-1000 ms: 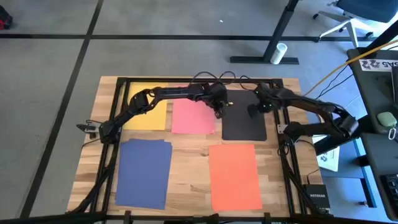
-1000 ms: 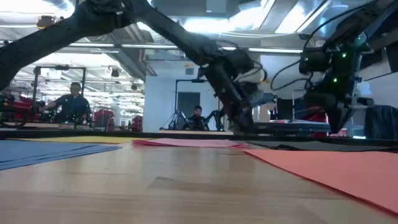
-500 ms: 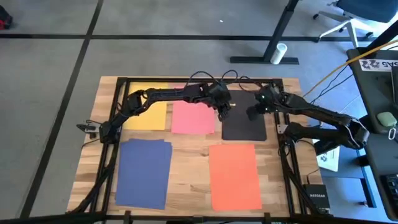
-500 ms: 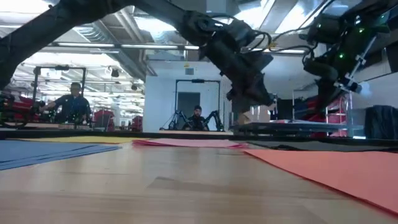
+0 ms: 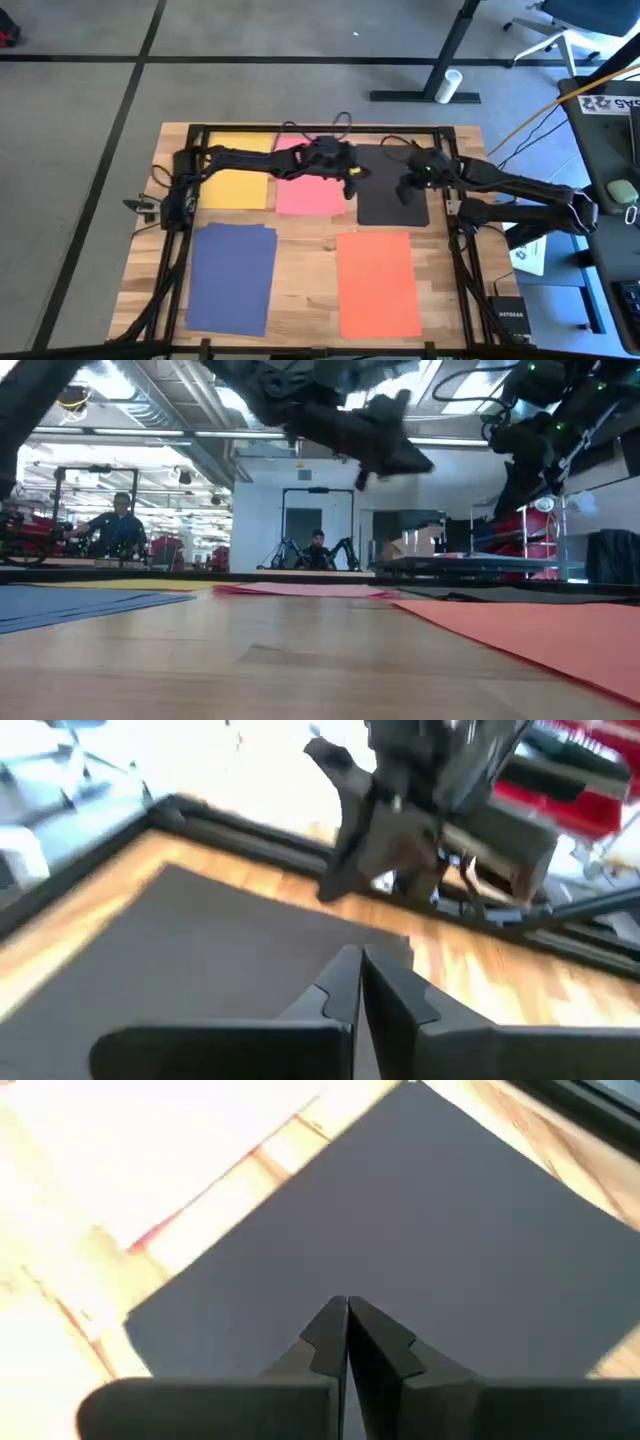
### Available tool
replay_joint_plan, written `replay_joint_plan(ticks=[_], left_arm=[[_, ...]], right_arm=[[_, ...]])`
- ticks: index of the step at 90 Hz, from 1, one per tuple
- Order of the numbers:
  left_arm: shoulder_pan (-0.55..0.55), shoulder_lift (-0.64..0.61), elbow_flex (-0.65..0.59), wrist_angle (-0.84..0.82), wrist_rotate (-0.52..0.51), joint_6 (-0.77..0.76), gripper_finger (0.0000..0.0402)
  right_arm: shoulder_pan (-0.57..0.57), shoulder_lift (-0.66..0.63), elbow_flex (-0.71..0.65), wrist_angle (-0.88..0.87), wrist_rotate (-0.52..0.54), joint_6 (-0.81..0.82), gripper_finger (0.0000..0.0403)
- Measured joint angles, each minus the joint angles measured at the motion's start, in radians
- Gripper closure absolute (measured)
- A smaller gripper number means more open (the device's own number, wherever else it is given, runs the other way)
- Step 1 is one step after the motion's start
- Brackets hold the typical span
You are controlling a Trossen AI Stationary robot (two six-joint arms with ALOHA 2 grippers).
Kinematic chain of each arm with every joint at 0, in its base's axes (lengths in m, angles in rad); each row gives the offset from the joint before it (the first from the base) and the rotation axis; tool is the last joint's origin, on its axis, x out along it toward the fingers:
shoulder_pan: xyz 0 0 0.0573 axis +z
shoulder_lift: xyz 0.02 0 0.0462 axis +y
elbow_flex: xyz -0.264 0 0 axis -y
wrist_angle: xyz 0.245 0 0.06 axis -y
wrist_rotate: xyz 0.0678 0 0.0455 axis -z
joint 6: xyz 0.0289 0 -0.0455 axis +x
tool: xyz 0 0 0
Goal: Organize paper
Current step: Adjust the stacked black papers
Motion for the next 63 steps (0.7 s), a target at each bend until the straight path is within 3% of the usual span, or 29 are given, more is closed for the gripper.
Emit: replay_joint_plan(ticks=[26,41,63], left_arm=[[-0.006,-0.22,-0.328,0.199,-0.021,0.015,0.0402],[-0.023,-0.305,-0.445,0.21,-0.023,0.014,0.0402],[-0.076,-0.359,-0.608,0.455,-0.024,-0.004,0.0402]], right_arm=[[0.121,0.003,0.0,0.09,-0.038,-0.018,0.0403],[0.219,0.027,0.0,0.128,-0.045,0.01,0.0403],[0.357,0.143,0.0,0.162,-0.044,0.056,0.0402]])
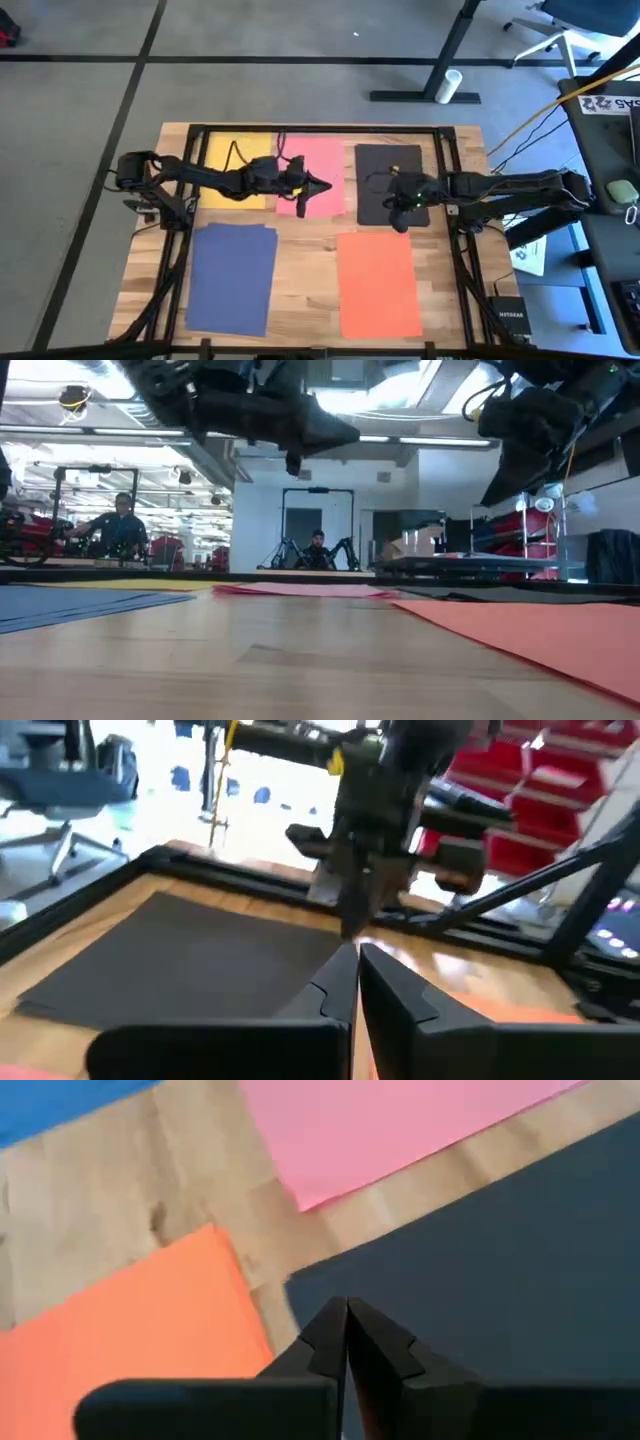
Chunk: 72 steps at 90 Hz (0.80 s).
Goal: Organize paper
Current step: Adjust the stacked black papers
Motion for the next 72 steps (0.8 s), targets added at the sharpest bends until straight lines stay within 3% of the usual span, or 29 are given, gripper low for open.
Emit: replay_joint_plan(ticks=[38,56,72], left_arm=[[-0.069,-0.014,-0.144,0.093,-0.018,-0.048,0.0402],[-0.088,-0.014,-0.16,0.102,-0.053,-0.036,0.0402],[-0.088,-0.014,-0.16,0.104,-0.053,-0.023,0.0402]], right_arm=[[0.199,0.313,0.085,0.059,-0.008,0.039,0.0402],[0.204,0.483,0.129,0.055,0.032,0.033,0.0402],[0.175,0.556,0.162,0.055,0.062,0.027,0.0402]])
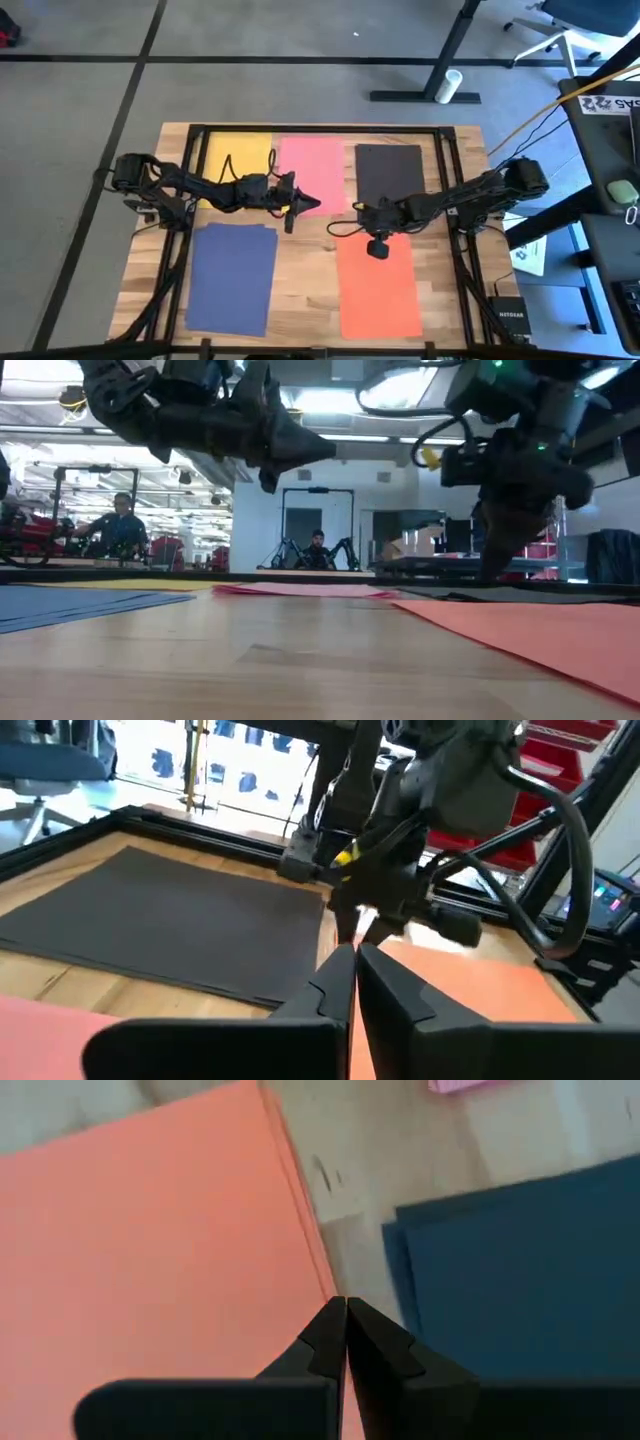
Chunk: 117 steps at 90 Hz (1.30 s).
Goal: Organize paper
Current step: Adjust the stacked black papers
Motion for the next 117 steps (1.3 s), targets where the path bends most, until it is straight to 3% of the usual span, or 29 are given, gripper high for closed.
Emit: replay_joint_plan(ticks=[59,117], left_arm=[[-0.005,0.0,0.0,-0.034,0.0,0.02,0.0402],[-0.017,0.001,0.0,-0.028,0.0,0.018,0.0402]], right_arm=[[-0.065,0.092,0.003,0.03,-0.044,-0.044,0.0402],[-0.097,0.094,0.002,0.03,0.038,0.001,0.0402]])
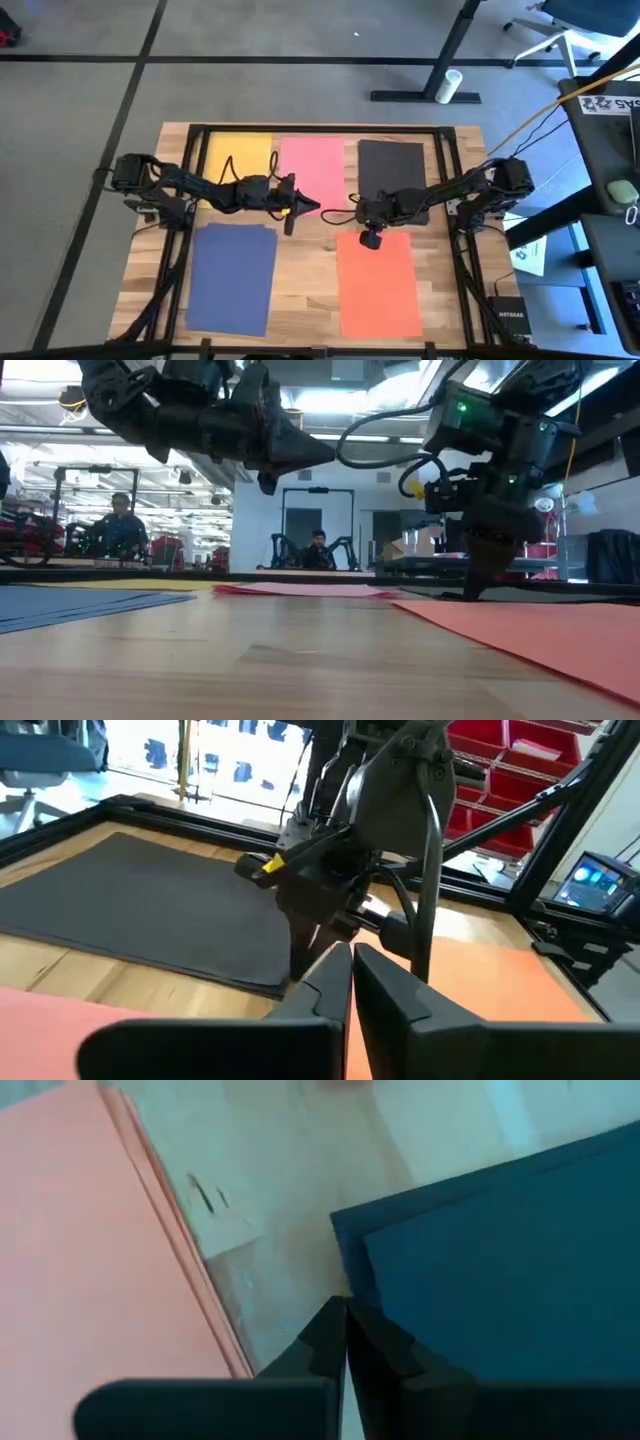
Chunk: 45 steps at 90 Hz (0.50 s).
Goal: Organize paper
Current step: Adjust the stacked black papers
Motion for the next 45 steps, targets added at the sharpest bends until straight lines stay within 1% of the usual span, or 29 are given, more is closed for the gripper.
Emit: replay_joint_plan(ticks=[19,33,38,45], left_arm=[[-0.005,0.0,0.0,0.0,0.0,0.0,0.0402],[-0.005,0.0,0.0,-0.004,0.0,0.0,0.0402],[-0.005,-0.001,0.0,-0.034,0.0,0.001,0.0402],[-0.005,-0.011,0.0,-0.126,0.011,0.014,0.0402]], right_arm=[[0.001,0.0,0.0,-0.001,-0.003,-0.003,0.0402],[0.006,-0.005,0.0,0.002,-0.052,-0.023,0.0402],[0.008,-0.006,0.0,0.002,-0.056,-0.029,0.0402],[0.013,-0.006,0.0,0.003,-0.058,-0.038,0.0402]])
